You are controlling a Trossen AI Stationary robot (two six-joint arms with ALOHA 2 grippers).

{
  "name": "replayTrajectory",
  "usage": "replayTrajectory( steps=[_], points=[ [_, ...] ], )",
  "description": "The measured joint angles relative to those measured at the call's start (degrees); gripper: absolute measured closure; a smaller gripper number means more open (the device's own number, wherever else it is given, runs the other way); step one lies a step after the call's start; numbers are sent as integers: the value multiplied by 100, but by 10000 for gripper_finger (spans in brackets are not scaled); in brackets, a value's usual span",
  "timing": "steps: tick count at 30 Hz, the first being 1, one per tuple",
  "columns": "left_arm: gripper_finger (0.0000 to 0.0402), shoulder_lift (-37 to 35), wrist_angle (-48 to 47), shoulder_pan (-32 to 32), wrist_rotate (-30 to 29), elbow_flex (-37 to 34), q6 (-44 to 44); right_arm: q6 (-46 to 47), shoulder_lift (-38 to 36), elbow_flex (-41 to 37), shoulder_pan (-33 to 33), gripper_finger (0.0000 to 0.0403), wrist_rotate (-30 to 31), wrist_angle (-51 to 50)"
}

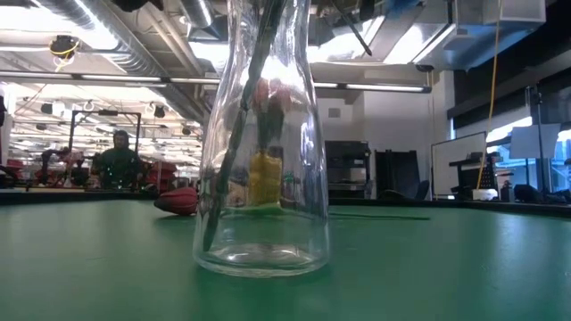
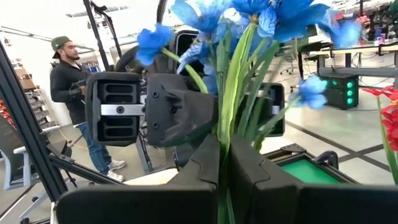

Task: Sort flowers into vase by color
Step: Put the blue flowers into the transparent vase

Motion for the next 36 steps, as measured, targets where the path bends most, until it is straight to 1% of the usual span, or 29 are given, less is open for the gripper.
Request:
replayTrajectory(
  steps=[5,6,7,11,14,16,19,23,26,28,32,36],
  points=[
    [363,0,-6,-4,11,0,0,2,0,0,-7,391,36,-28],
    [381,0,-7,-4,9,0,0,0,0,0,-7,391,76,-33],
    [390,-2,-7,-4,16,0,0,0,0,0,-5,391,132,-33],
    [395,-4,-23,-5,57,0,0,-3,0,0,-2,383,164,-33],
    [397,-7,-35,-39,57,0,35,-51,-35,0,4,351,101,-55],
    [398,-25,-53,-39,57,0,44,-138,-108,0,12,315,65,-115],
    [399,-44,-83,-33,19,0,48,-162,-270,0,15,249,29,-184],
    [400,-55,-98,-33,28,-2,50,-172,-474,0,15,162,-212,-420],
    [400,-110,-129,-33,53,-2,54,-171,-720,0,15,110,-380,-720],
    [400,-240,-207,-38,60,-11,119,-154,-922,0,14,84,-462,-1073],
    [401,-788,-619,-76,51,-11,201,-103,-1413,0,15,55,-616,-1773],
    [401,-1464,-1538,-201,46,-11,205,40,-1904,2,15,53,-621,-2449]
  ],
)
